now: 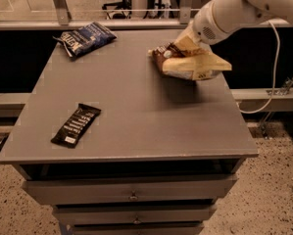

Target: Move brown chip bag near blue chip bag

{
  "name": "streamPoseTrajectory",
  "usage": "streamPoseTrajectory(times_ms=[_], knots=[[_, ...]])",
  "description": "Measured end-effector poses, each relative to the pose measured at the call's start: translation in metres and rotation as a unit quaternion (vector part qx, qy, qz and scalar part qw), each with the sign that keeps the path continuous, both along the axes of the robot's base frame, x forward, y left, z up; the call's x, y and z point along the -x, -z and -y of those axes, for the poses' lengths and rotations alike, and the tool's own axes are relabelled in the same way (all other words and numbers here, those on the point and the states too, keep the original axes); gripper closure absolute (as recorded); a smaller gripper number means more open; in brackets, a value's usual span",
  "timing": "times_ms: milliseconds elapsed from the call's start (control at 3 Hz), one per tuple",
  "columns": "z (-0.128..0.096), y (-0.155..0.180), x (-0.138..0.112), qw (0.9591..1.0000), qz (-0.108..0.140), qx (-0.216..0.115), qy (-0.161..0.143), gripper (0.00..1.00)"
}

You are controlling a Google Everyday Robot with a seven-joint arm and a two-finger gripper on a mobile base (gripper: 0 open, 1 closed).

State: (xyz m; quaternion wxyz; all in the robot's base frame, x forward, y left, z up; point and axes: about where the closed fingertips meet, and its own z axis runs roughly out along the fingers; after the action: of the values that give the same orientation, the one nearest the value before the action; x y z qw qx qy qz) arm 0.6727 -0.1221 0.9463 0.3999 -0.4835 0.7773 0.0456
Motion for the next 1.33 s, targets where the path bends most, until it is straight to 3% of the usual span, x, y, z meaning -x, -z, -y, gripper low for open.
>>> streamPoseTrajectory(times_ms=[333, 667, 1333], knots=[[-0.04, -0.01, -0.035, 0.998, 0.053, -0.006, -0.032, 1.0], [-0.074, -0.015, -0.078, 0.9946, 0.093, -0.014, -0.045, 1.0], [-0.133, 0.0, -0.163, 0.9913, 0.124, -0.019, -0.04, 1.0]])
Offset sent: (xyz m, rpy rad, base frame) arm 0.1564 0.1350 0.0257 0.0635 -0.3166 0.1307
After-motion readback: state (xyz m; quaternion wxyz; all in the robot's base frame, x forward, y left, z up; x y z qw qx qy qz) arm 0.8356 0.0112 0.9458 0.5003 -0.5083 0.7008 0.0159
